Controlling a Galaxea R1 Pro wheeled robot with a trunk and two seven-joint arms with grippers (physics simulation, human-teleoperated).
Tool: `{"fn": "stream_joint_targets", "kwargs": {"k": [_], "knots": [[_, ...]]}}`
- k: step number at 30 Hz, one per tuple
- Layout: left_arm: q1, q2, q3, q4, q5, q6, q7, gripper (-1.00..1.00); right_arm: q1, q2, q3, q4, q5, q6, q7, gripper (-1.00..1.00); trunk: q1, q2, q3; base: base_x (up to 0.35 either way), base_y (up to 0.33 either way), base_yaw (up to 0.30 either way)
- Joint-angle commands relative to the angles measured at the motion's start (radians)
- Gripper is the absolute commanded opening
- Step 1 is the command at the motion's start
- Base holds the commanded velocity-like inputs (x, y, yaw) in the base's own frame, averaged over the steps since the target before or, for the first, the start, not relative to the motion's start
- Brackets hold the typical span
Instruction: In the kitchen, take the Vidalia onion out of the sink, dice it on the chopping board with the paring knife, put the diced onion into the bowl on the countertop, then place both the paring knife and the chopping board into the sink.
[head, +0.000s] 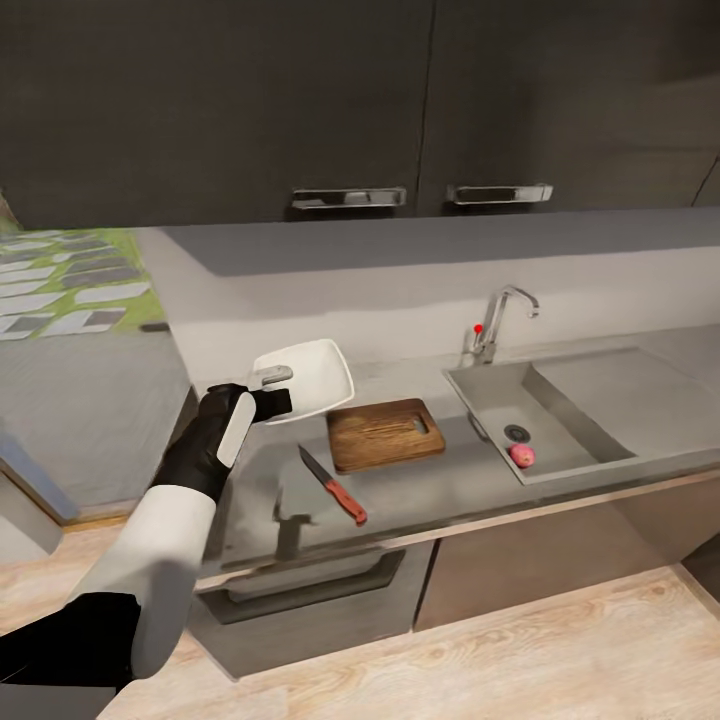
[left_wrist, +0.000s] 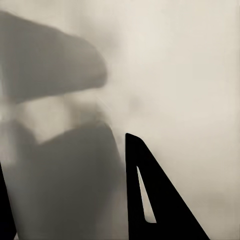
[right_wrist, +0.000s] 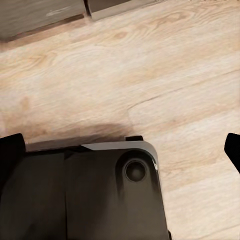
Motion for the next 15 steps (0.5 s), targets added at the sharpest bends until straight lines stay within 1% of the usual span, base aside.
{"fn": "stream_joint_targets", "kwargs": {"k": [1, 5, 15], "knots": [[-0.001, -0.001, 0.002, -0.001, 0.015, 0.003, 0.007, -1.00, 0.000, 0.000, 0.001, -0.002, -0.010, -0.002, 0.000, 1.00, 0.001, -0.002, -0.002, 0.000, 0.114, 0.043], [-0.001, -0.001, 0.001, 0.000, 0.015, 0.002, 0.007, -1.00, 0.000, 0.000, 0.001, -0.001, -0.010, -0.002, -0.001, 1.00, 0.001, -0.002, 0.001, 0.000, 0.029, 0.197], [0.001, -0.001, 0.001, 0.000, 0.015, 0.002, 0.007, -1.00, 0.000, 0.000, 0.001, -0.001, -0.010, -0.002, -0.001, 1.00, 0.001, -0.002, 0.009, 0.000, 0.003, 0.249]]}}
